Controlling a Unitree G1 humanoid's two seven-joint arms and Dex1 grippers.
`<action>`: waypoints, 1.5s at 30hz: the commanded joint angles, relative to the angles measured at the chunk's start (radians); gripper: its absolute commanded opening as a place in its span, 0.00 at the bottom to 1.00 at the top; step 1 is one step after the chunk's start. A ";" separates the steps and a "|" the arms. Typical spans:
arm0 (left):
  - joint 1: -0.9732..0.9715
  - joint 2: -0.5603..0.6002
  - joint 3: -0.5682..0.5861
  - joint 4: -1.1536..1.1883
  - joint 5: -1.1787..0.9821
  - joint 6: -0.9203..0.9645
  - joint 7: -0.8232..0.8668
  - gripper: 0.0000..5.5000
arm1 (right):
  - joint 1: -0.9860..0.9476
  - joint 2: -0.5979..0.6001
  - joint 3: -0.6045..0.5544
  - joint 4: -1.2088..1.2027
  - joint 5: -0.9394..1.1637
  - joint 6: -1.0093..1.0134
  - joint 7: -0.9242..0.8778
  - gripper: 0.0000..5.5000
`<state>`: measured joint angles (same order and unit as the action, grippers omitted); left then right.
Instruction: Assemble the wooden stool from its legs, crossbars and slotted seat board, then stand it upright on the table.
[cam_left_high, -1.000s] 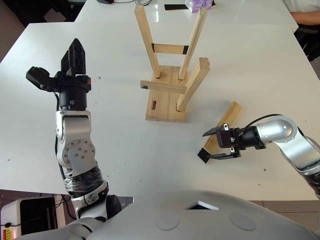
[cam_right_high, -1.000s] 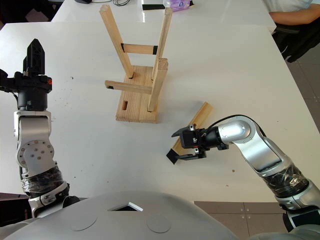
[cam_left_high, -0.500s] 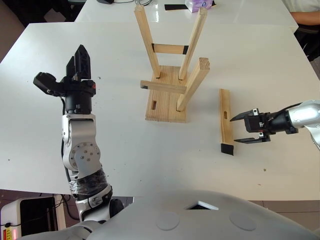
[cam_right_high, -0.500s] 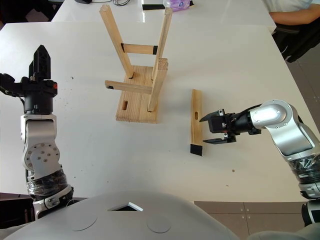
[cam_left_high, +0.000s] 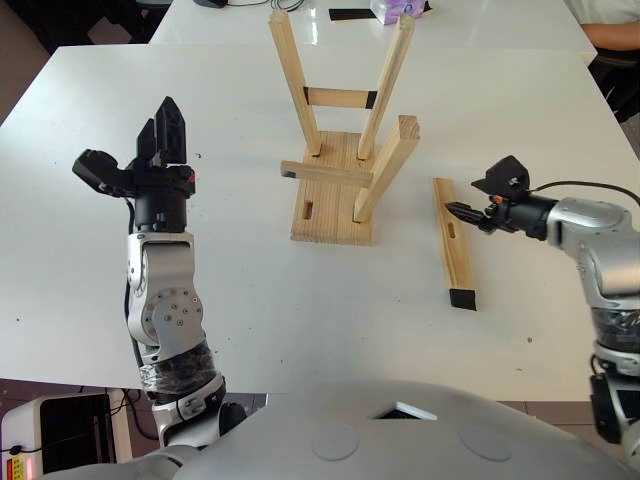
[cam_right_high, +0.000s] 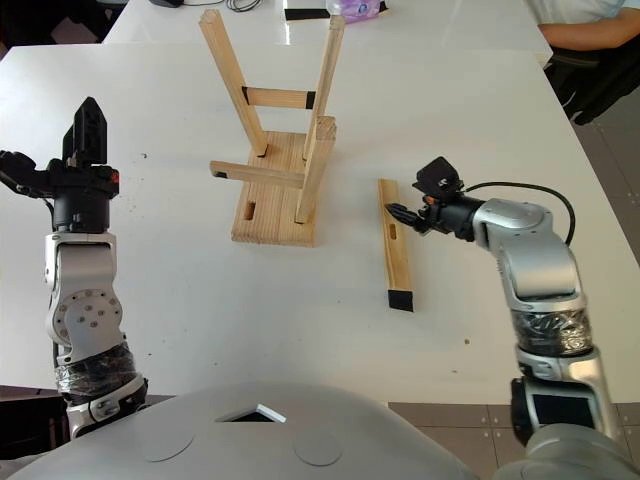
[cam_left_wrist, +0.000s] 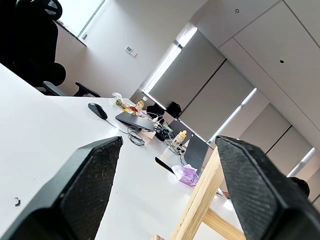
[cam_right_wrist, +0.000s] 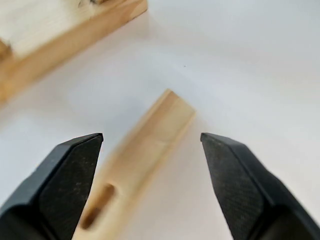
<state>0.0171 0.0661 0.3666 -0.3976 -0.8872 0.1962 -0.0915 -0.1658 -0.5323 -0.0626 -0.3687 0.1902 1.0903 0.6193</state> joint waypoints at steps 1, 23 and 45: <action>0.038 -0.009 -0.007 -0.030 0.021 -0.009 0.000 0.63 | 0.060 0.116 -0.046 -0.193 -0.011 0.278 -0.163 0.66; 0.116 -0.081 -0.057 -0.065 0.074 -0.069 0.007 0.63 | 0.343 -0.218 0.039 -0.199 0.052 0.118 -0.059 0.66; 0.040 -0.001 -0.025 -0.041 0.073 -0.007 0.036 0.63 | 0.479 -0.302 0.057 -0.056 0.028 -0.233 0.036 0.37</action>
<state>0.0735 0.0515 0.3345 -0.4471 -0.8042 0.1754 -0.0637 0.2629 -0.8284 -0.0420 -0.4880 0.2588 0.8666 0.6628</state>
